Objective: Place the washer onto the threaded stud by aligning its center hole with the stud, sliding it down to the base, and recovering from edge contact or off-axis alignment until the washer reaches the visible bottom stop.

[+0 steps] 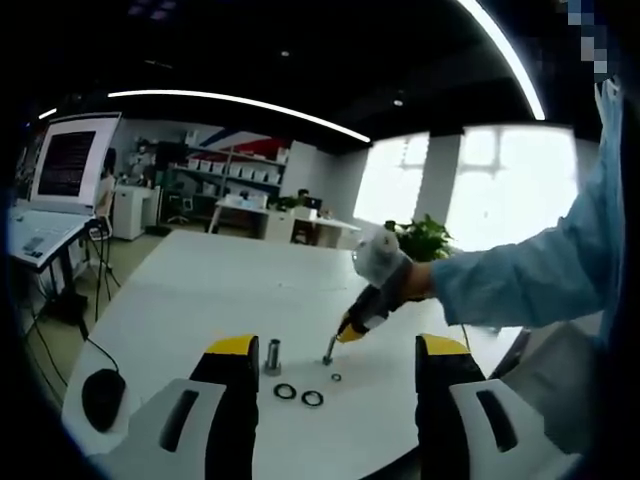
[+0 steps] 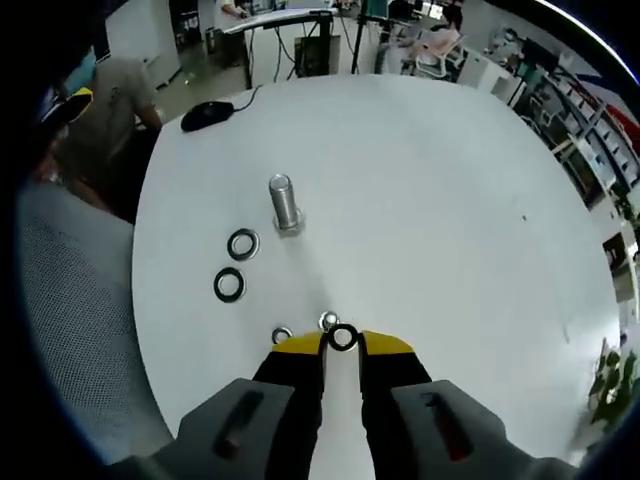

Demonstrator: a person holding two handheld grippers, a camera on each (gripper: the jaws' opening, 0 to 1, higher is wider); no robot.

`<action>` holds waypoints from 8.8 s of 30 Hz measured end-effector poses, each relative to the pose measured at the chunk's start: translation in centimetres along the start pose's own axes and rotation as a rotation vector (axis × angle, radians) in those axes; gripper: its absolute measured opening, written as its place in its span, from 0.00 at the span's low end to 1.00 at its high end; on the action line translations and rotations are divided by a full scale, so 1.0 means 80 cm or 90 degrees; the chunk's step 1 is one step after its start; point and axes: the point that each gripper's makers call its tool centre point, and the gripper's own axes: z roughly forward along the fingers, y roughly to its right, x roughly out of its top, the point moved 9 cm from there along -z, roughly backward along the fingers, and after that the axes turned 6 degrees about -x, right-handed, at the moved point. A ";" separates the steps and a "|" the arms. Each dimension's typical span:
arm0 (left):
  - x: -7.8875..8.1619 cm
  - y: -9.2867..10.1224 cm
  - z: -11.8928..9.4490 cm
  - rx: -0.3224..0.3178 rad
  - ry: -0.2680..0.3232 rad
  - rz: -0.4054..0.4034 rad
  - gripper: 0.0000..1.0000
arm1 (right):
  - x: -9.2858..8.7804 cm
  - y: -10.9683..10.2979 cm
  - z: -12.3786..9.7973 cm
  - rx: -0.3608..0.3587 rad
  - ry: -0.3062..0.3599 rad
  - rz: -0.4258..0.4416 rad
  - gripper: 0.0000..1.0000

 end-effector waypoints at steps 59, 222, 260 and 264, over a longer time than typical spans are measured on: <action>-0.001 0.000 0.001 -0.003 -0.005 0.002 0.62 | 0.011 0.005 -0.012 -0.034 0.021 -0.026 0.10; -0.007 -0.002 0.003 -0.010 -0.045 -0.011 0.59 | -0.013 -0.017 0.007 -0.015 0.098 0.112 0.14; -0.003 -0.001 0.002 -0.019 -0.027 -0.003 0.60 | -0.022 -0.043 -0.044 -0.035 0.124 0.150 0.15; -0.004 0.002 0.002 -0.028 -0.030 0.001 0.60 | -0.023 -0.054 -0.063 -0.052 0.155 0.181 0.15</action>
